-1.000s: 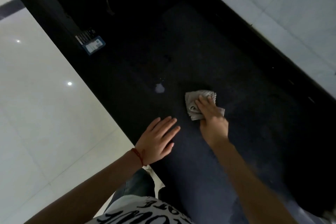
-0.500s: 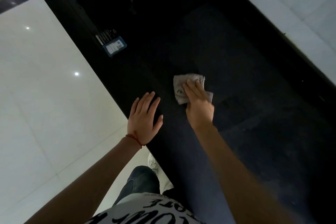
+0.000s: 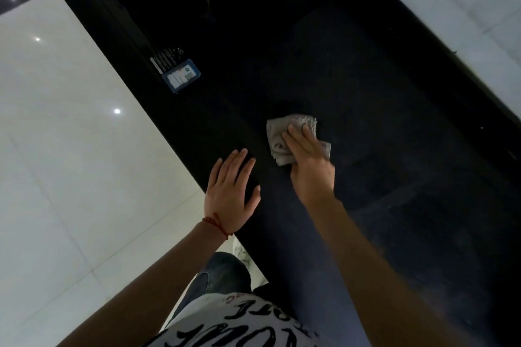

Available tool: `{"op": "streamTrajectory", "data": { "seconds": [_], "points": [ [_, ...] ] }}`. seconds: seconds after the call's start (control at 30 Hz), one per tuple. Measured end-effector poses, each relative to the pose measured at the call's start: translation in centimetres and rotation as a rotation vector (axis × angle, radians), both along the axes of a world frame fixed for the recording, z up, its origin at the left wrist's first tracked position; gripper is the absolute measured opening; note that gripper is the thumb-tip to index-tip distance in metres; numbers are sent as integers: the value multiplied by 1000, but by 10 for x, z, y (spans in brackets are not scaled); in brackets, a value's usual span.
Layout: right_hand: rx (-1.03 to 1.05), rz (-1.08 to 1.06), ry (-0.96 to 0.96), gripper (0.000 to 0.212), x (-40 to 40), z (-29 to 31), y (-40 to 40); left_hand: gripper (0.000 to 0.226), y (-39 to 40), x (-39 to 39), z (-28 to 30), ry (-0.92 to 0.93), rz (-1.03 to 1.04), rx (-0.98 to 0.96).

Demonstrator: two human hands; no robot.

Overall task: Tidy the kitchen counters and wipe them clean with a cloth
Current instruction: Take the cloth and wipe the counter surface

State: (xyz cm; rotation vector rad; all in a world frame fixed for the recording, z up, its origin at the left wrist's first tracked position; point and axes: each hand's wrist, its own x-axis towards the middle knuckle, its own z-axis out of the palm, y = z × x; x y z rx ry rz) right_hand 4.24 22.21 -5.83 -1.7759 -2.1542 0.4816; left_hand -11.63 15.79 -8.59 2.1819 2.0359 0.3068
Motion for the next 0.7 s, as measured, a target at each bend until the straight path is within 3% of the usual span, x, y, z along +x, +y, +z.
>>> {"op": "streamTrajectory", "data": {
  "seconds": [0.13, 0.4, 0.7],
  "points": [
    [7, 37, -23, 51, 3, -3, -44, 48, -1, -4, -3, -19, -28, 19],
    [-79, -91, 15, 56, -25, 1, 33, 49, 1, -30, -5, -24, -44, 7],
    [156, 171, 31, 53, 23, -16, -80, 51, -7, -28, 6, 70, -57, -79]
  ]
}}
